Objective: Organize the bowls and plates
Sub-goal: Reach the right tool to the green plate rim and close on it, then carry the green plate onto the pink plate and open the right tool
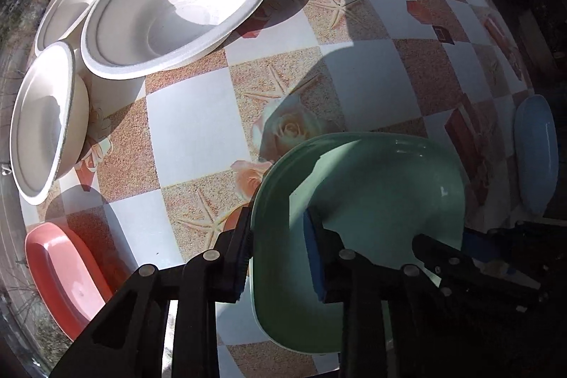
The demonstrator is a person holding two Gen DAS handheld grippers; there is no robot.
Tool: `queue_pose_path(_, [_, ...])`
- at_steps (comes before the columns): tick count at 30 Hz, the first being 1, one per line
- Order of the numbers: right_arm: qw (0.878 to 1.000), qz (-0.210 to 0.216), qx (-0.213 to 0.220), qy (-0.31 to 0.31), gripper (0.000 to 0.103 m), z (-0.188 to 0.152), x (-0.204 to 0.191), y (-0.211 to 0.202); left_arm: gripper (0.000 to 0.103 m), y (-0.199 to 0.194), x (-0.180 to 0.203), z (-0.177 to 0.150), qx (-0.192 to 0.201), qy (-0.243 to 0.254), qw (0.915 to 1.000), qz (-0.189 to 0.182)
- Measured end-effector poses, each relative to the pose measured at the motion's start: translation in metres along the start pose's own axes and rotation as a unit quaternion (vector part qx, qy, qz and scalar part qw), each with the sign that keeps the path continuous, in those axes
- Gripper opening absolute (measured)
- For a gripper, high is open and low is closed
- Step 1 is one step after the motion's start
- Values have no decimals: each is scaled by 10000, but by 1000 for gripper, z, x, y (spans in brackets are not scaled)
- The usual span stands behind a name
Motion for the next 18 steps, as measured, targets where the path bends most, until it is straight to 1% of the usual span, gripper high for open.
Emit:
queue_pose_path(1, [9999,115,-19,-21,30,0,-7,-1,31,0,0,1,-4,-61,10000,-34])
queue_pose_path(2, [9999,101,-64,-11,23,0,-10,-2,30,-1,-1,-1,-40,-148,9998,-97])
queue_pose_path(3, [9999,109,-98,28,23,1,-10,-1,28,-1,-2,-2,-76,-222,9996,-149])
queue_pose_path(4, [9997,165,-130,86,23,2,-10,-1,26,3,-3,-11,-113,-262,9994,-180])
queue_pose_path(6, [9996,215,-179,105,23,5,-9,-1,26,5,-9,-17,-156,-255,9994,-157])
queue_pose_path(7, [9995,212,-194,94,23,5,-9,-2,25,4,-8,-31,-156,-242,9995,-131])
queue_pose_path(9, [9995,231,-237,10,23,5,-3,0,25,2,-7,-40,-157,-232,9996,-88])
queue_pose_path(13, [9993,110,-341,-141,23,-7,-4,0,25,0,-6,-59,-234,-332,9991,-102])
queue_pose_path(16, [9988,137,-447,-155,23,-13,-9,2,25,-2,-19,-81,-247,-448,9986,-126])
queue_pose_path(17, [9987,147,-450,-172,23,-18,-13,0,25,-4,-23,-81,-226,-472,9986,-108])
queue_pose_path(18, [9987,158,-443,-198,23,-21,-13,2,26,-4,-38,-97,-195,-506,9985,-99])
Point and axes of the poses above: each gripper's, at about its wrist camera, not at the fingertips, and y roughly the way its jaws point, x to its right, z to its top, the point moved 10 cm from there along y, roughly the way its jaws point, and after that the axes turned 1 degree about -z, right-handed, at the moved point
